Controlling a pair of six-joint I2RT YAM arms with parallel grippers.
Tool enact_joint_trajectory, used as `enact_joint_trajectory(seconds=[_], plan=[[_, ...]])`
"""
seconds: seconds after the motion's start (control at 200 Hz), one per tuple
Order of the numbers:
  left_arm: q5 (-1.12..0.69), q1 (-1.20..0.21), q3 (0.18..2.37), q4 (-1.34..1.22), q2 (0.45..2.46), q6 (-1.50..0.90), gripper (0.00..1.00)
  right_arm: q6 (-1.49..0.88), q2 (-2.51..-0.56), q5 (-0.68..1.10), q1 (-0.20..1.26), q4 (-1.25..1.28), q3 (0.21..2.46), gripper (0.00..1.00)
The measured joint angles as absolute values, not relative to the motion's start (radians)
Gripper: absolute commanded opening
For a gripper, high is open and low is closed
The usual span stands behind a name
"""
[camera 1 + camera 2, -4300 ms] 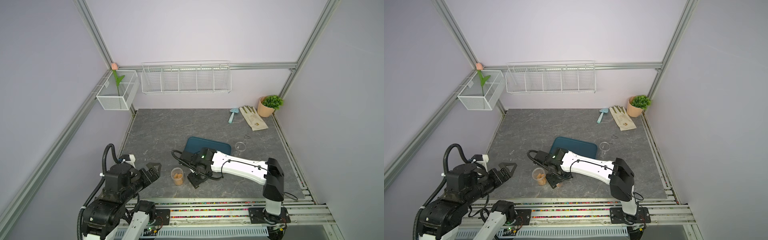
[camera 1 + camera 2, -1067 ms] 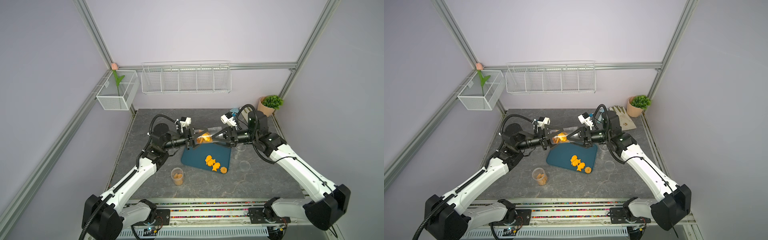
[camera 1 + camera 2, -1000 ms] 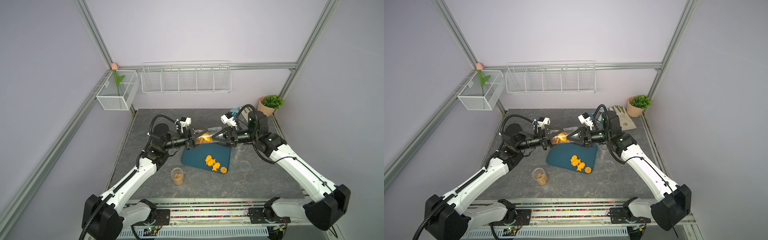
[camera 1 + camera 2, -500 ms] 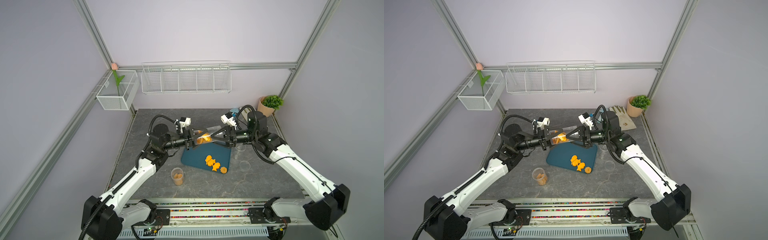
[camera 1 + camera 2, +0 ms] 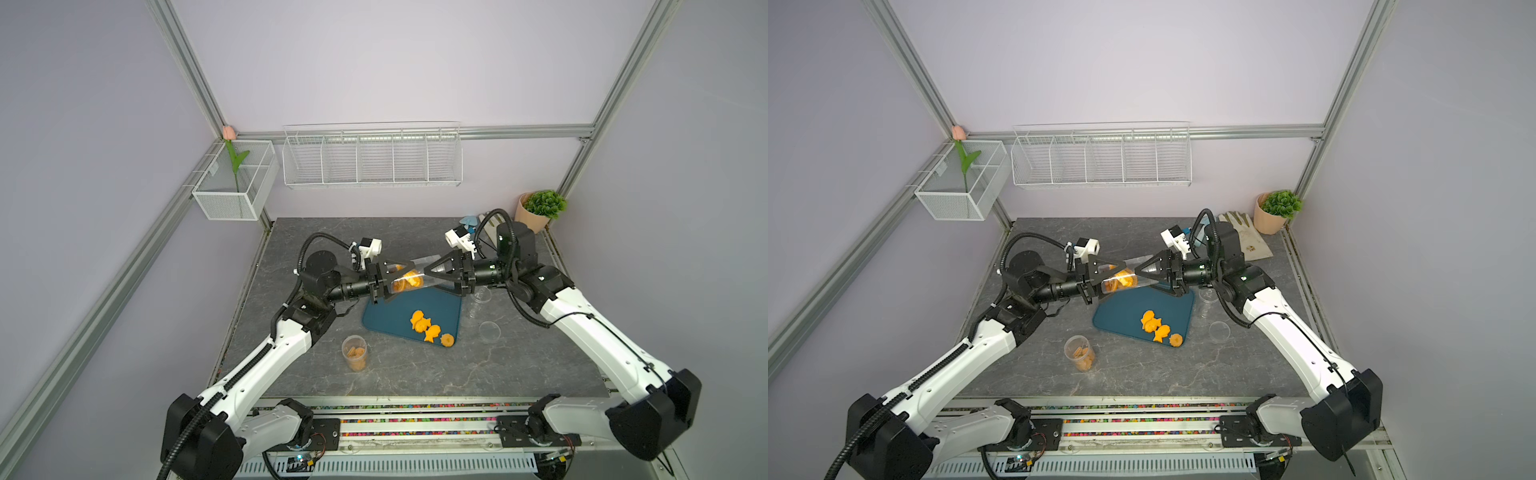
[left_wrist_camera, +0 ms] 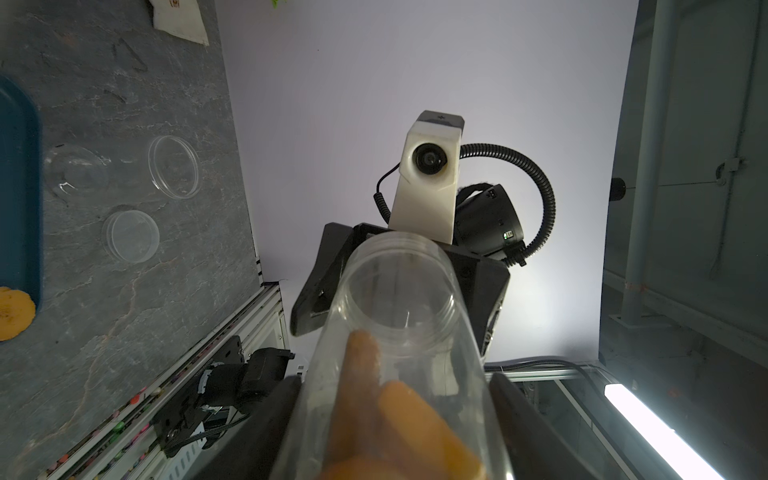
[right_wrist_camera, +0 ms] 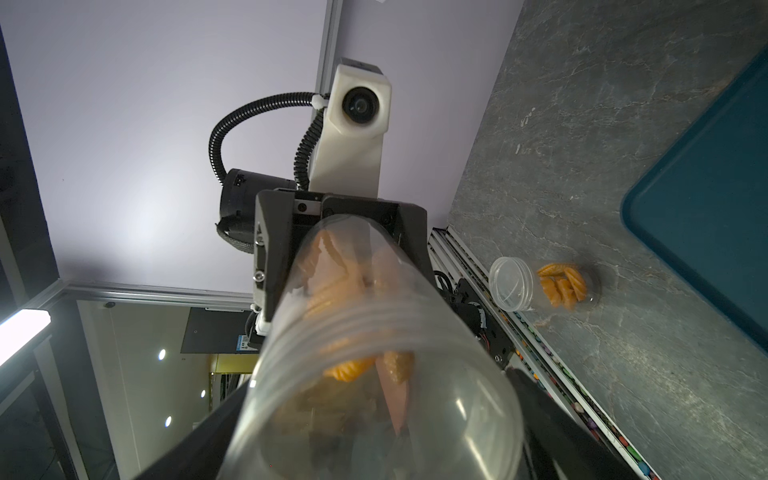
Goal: Pour the cookies out of the jar
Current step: Pick up the jar from the center of the board, then unscrew the lid from the jar.
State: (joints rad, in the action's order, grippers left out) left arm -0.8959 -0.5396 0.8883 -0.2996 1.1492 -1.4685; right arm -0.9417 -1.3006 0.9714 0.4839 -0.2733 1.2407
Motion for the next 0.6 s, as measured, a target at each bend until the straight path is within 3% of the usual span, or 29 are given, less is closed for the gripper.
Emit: enact_joint_trajectory(seconds=[0.32,0.6], plan=[[-0.923,-0.54,0.876,-0.321,1.148,-1.469,0.67,-0.996,-1.3,1.04,0.459,-0.219,1.246,0.88],[-0.947,-0.54,0.877,-0.336,1.144,-1.469,0.68,-1.074,-1.299,1.095,0.458,-0.119,1.232,0.98]])
